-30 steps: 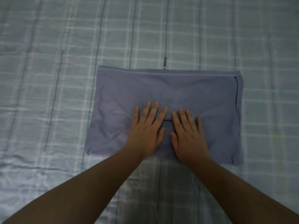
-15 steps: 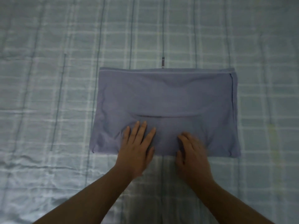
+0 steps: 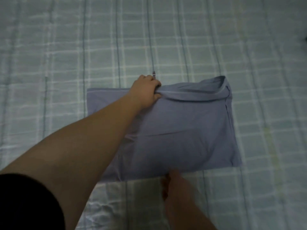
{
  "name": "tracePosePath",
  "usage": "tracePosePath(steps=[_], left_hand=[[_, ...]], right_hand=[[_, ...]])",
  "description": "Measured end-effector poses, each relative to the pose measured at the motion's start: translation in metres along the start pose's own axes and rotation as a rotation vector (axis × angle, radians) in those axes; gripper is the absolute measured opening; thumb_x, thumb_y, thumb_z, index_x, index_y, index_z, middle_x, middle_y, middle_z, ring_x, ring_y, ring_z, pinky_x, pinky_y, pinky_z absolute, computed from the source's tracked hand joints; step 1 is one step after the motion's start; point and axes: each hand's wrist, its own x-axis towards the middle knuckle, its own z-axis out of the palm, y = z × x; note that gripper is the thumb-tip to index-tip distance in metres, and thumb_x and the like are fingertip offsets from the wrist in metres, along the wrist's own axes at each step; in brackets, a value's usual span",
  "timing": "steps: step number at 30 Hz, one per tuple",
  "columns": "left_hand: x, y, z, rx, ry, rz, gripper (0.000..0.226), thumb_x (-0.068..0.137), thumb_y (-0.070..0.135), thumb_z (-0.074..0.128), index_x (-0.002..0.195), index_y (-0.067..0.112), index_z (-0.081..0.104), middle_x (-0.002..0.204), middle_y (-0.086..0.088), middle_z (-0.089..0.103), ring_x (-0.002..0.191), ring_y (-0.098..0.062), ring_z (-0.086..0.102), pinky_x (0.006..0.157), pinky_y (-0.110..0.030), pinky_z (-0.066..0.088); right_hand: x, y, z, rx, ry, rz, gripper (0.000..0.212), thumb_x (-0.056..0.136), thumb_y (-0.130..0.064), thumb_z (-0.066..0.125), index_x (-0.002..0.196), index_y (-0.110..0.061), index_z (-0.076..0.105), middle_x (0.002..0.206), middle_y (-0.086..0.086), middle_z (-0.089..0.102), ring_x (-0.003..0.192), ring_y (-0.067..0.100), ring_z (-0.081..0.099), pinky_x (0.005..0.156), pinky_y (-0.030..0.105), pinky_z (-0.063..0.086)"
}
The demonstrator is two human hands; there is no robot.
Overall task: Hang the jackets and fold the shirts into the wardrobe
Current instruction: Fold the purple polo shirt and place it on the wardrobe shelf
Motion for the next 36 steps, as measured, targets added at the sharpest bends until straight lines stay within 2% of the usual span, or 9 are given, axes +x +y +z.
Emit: tracePosePath(steps=[7, 12, 17, 19, 22, 24, 27, 33, 36], left_hand=[[0.015, 0.011, -0.011, -0.08, -0.201, -0.117, 0.043, 0.092, 0.049, 0.059, 0.115, 0.014, 0.06, 0.118, -0.012, 0.063, 0.106, -0.032, 0.058, 0.086, -0.037, 0.045], [0.02, 0.015, -0.024, -0.027, -0.322, -0.108, 0.046, 0.096, 0.045, 0.052, 0.109, 0.004, 0.065, 0.115, -0.02, 0.063, 0.103, -0.036, 0.059, 0.077, -0.033, 0.04], [0.012, 0.005, -0.052, -0.179, -0.363, -0.161, 0.032, 0.092, 0.047, 0.058, 0.089, 0.015, 0.059, 0.097, -0.009, 0.059, 0.087, -0.025, 0.054, 0.073, -0.028, 0.035], [0.002, 0.004, -0.067, -0.272, -0.344, -0.188, 0.034, 0.091, 0.047, 0.061, 0.077, 0.015, 0.059, 0.082, -0.001, 0.058, 0.075, -0.02, 0.054, 0.062, -0.028, 0.034], [-0.016, 0.006, -0.096, -0.481, -0.272, -0.269, 0.035, 0.087, 0.047, 0.064, 0.074, 0.015, 0.067, 0.068, -0.003, 0.06, 0.054, -0.017, 0.052, 0.05, -0.023, 0.035], [-0.035, 0.008, -0.119, -0.607, -0.205, -0.328, 0.04, 0.082, 0.05, 0.065, 0.085, 0.011, 0.073, 0.077, -0.008, 0.065, 0.06, -0.022, 0.056, 0.054, -0.029, 0.043], [-0.073, 0.013, -0.15, -0.921, -0.043, -0.471, 0.059, 0.067, 0.06, 0.07, 0.101, 0.012, 0.075, 0.1, -0.006, 0.074, 0.092, -0.025, 0.069, 0.086, -0.044, 0.056], [-0.169, 0.027, -0.165, -1.043, 0.191, -0.629, 0.03, 0.093, 0.034, 0.061, 0.1, 0.006, 0.071, 0.1, -0.017, 0.071, 0.096, -0.034, 0.068, 0.083, -0.045, 0.055], [-0.227, 0.04, -0.166, -1.032, 0.282, -0.625, 0.035, 0.092, 0.038, 0.059, 0.124, 0.023, 0.063, 0.121, -0.006, 0.064, 0.113, -0.027, 0.061, 0.094, -0.046, 0.053]], right_hand=[[-0.007, 0.002, 0.02, 0.177, -0.015, 0.027, 0.032, 0.09, -0.021, 0.065, 0.06, -0.015, 0.058, 0.046, 0.0, 0.043, 0.039, 0.009, 0.037, 0.047, 0.025, 0.027], [-0.013, -0.005, 0.021, 0.081, -0.077, -0.038, 0.029, 0.08, -0.04, 0.066, 0.052, -0.032, 0.065, 0.054, -0.007, 0.046, 0.057, 0.015, 0.042, 0.06, 0.033, 0.034], [-0.035, -0.02, 0.009, 0.196, -0.138, -0.097, 0.008, 0.088, -0.024, 0.065, 0.09, -0.017, 0.068, 0.087, 0.006, 0.067, 0.079, 0.02, 0.058, 0.071, 0.035, 0.045], [-0.05, -0.032, 0.003, 0.261, -0.183, -0.147, 0.016, 0.095, -0.012, 0.054, 0.094, -0.013, 0.07, 0.094, 0.006, 0.074, 0.085, 0.021, 0.066, 0.079, 0.038, 0.052], [-0.066, -0.049, -0.018, 0.307, -0.218, -0.214, 0.021, 0.094, -0.004, 0.048, 0.102, -0.009, 0.068, 0.092, 0.004, 0.076, 0.081, 0.017, 0.072, 0.072, 0.034, 0.057], [-0.08, -0.065, -0.034, 0.298, -0.206, -0.264, 0.024, 0.094, -0.001, 0.046, 0.106, -0.008, 0.066, 0.094, 0.004, 0.076, 0.084, 0.017, 0.072, 0.078, 0.036, 0.054], [-0.106, -0.096, -0.059, 0.249, -0.2, -0.342, 0.024, 0.096, -0.004, 0.046, 0.108, -0.005, 0.066, 0.095, 0.006, 0.076, 0.084, 0.016, 0.072, 0.082, 0.036, 0.054], [-0.151, -0.162, -0.094, -0.021, 0.001, -0.581, 0.013, 0.094, -0.018, 0.056, 0.088, -0.014, 0.067, 0.079, 0.004, 0.069, 0.079, 0.02, 0.066, 0.074, 0.037, 0.052], [-0.162, -0.174, -0.101, -0.032, 0.066, -0.653, 0.02, 0.085, -0.025, 0.065, 0.101, -0.013, 0.064, 0.078, 0.007, 0.062, 0.08, 0.025, 0.061, 0.072, 0.036, 0.051]])
